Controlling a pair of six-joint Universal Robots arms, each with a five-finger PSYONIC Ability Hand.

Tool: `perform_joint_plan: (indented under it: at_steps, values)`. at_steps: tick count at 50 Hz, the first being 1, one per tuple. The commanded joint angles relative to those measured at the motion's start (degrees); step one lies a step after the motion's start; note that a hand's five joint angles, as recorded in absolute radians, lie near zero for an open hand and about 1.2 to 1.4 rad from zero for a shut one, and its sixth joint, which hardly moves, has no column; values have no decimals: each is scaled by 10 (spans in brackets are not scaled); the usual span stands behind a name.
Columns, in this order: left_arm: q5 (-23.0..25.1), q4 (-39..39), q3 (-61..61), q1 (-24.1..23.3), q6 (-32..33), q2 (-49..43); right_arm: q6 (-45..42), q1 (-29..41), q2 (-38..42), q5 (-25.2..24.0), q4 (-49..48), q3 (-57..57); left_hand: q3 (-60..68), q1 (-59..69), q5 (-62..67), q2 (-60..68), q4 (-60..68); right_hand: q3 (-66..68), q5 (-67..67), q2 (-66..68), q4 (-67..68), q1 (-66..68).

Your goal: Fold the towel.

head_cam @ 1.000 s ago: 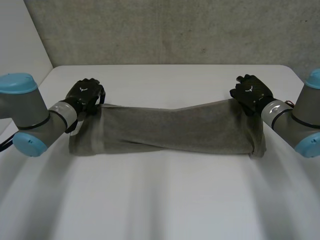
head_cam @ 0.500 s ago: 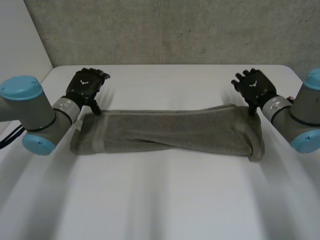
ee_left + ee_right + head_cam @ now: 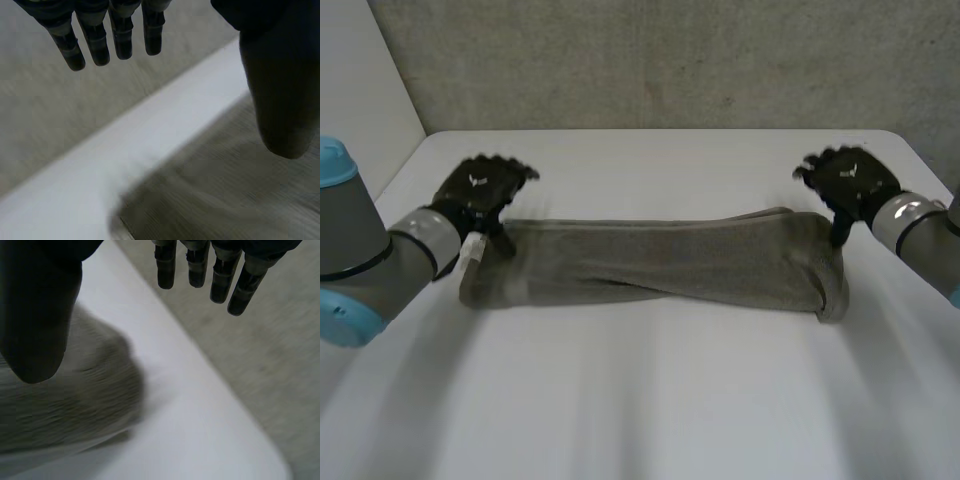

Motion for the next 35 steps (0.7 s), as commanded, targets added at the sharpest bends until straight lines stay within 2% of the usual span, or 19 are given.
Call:
perform_joint_plan:
  at_steps: [1,6,14,23,25,32,35]
  values:
    - [-2,-117,-58,12,39,14,33,-22,-62,-43,63,95,-25,-28,6,-3,-29,-4,-10,-19,-34,-9]
    - [-3,-117,-91,27,69,19,34,-41,-109,-66,29,175,-25,-27,8,-1,-29,-4,85,75,-34,85]
    - [-4,-78,-104,35,67,10,26,-50,-124,-64,-49,266,-25,-32,3,-6,-29,-4,182,173,-34,183]
    - [-9,-25,-96,43,67,-15,22,-80,-106,-63,-102,281,-25,-40,-6,-14,-29,-4,241,232,-34,242]
    - [-31,-15,-90,43,69,-22,21,-80,-101,-63,-104,279,-25,-38,-4,-13,-29,-4,243,233,-34,243]
    - [-50,-14,-83,43,71,-42,-8,-80,-73,-63,-113,264,-25,-25,10,1,-29,-4,246,237,-34,247]
    - [-51,-14,-82,43,72,-50,-26,-92,-68,-63,-114,255,-25,20,55,46,-29,-4,246,237,-34,247]
